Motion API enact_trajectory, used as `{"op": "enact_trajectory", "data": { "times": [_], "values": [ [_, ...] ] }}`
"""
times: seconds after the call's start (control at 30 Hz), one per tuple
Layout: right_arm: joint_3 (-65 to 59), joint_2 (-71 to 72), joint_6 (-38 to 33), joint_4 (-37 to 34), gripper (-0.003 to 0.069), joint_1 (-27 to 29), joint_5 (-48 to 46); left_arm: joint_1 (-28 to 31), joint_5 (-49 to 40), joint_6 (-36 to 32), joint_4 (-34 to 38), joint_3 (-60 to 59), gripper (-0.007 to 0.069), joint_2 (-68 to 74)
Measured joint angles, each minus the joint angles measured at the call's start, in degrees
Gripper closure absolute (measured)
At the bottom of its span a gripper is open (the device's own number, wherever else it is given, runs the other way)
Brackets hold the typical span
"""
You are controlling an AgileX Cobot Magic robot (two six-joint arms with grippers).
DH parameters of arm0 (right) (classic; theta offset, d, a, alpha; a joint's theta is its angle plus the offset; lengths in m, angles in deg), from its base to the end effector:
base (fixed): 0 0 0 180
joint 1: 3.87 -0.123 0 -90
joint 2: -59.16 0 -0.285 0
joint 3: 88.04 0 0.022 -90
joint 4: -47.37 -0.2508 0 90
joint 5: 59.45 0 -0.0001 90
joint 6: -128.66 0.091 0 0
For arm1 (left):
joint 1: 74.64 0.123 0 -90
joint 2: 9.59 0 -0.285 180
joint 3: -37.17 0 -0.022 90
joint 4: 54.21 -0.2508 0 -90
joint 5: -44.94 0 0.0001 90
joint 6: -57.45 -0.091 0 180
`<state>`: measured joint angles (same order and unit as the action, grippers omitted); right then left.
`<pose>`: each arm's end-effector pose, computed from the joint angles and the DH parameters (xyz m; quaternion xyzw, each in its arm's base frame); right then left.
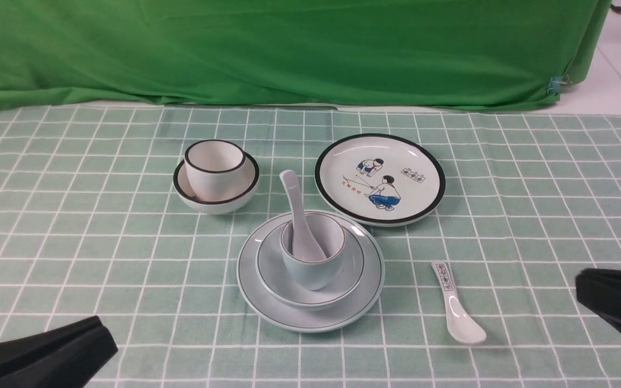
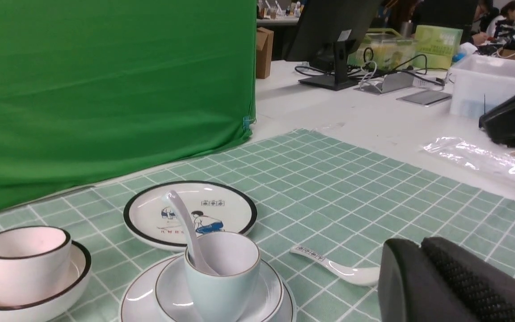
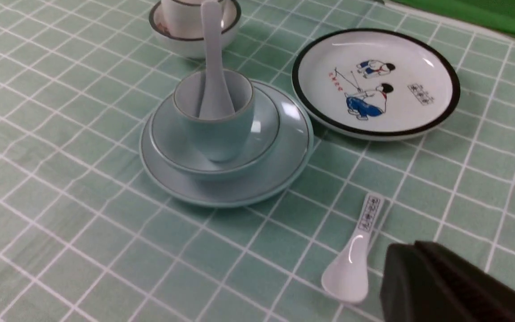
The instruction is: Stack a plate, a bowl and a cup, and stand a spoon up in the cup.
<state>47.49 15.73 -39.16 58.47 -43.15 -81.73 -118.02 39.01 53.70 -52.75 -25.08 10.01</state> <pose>0.1035 0.0760 0.3193 -0.2422 0.7812 0.1741 0.5484 0.0490 -0.0466 0.2794 0.2700 0.6385 -0.2537 0.6745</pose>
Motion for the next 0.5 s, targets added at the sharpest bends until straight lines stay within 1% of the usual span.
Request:
{"op": "enact_trajectory", "data": {
  "times": [0.17,0.47,0.5],
  "values": [
    [0.0,3.51,0.37,-0.06,0.0623,0.0,-3.03,0.0,-0.03,0.0,0.07,0.0,0.0607,0.0],
    [-0.07,3.6,0.37,-0.05,0.059,0.0,-3.4,0.0,-0.09,-0.05,0.07,0.0,0.0607,0.0],
    [-0.22,4.04,0.32,0.76,0.0587,0.23,-3.4,0.0,-0.09,-0.05,0.07,0.0,0.0607,0.0]
  ]
}}
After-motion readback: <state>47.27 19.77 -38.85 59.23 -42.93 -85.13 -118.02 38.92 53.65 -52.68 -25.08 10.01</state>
